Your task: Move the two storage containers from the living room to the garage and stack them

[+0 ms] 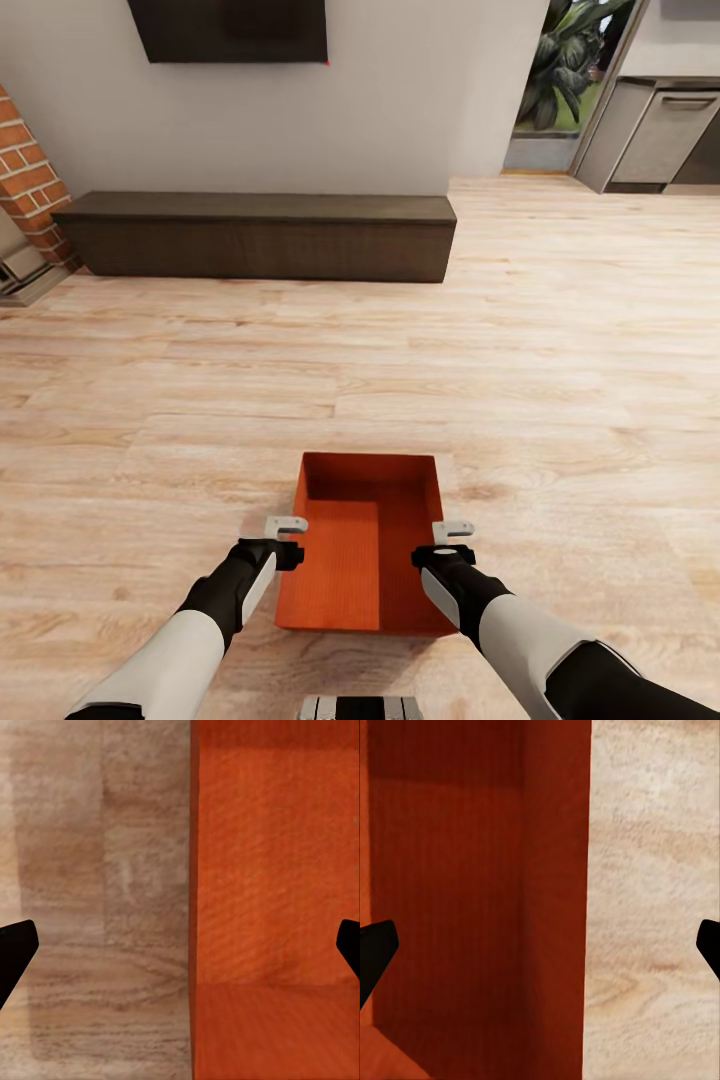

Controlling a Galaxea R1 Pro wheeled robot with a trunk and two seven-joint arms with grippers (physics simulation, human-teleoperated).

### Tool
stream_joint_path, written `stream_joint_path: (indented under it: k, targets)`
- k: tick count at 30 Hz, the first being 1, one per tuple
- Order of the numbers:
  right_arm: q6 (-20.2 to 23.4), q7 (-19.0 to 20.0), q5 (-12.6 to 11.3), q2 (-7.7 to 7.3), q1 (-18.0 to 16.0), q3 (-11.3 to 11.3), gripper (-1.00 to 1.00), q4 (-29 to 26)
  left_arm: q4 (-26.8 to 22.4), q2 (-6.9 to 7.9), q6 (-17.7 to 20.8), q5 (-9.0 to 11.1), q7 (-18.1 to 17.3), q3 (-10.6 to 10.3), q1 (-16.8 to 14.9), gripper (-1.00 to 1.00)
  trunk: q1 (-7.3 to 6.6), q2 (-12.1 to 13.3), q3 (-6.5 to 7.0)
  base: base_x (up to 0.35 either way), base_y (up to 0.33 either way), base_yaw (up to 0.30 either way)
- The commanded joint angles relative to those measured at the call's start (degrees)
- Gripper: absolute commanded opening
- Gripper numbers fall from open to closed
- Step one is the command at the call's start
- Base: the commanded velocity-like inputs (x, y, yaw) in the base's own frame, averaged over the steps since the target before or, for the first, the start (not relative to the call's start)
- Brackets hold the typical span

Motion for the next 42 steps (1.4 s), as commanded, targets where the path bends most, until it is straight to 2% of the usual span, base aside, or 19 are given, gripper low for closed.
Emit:
stream_joint_path:
  k: [1,7,16,23,42]
  targets:
    - [0.44,-0.35,-0.26,-0.03,-0.02,0.48,1.00,-0.12,-0.10,-0.03,0.32,-0.28,0.06,0.06,-0.01,1.00,0.22,-0.43,-0.22,0.000,0.000,0.000]
    - [0.44,-0.35,-0.26,-0.04,-0.02,0.51,1.00,-0.12,-0.06,-0.03,0.32,-0.28,0.06,0.06,-0.01,1.00,1.53,-2.84,-1.30,0.000,0.000,0.000]
    - [0.10,-0.28,-0.18,-1.23,-0.02,0.55,1.00,-0.12,-0.36,-0.03,0.32,-0.28,0.15,0.06,-0.01,1.00,1.53,-2.84,-1.30,0.000,0.000,0.000]
    - [0.04,-0.26,-0.20,-1.49,-0.02,0.50,1.00,-0.12,-0.36,-0.03,0.32,-0.28,0.15,0.06,-0.01,1.00,1.53,-2.84,-1.30,0.000,0.000,0.000]
    - [0.02,-0.26,-0.20,-1.43,-0.02,0.48,1.00,-0.12,-0.28,-0.03,0.32,-0.28,0.09,0.06,-0.01,1.00,5.49,-10.06,-4.53,0.000,0.000,0.000]
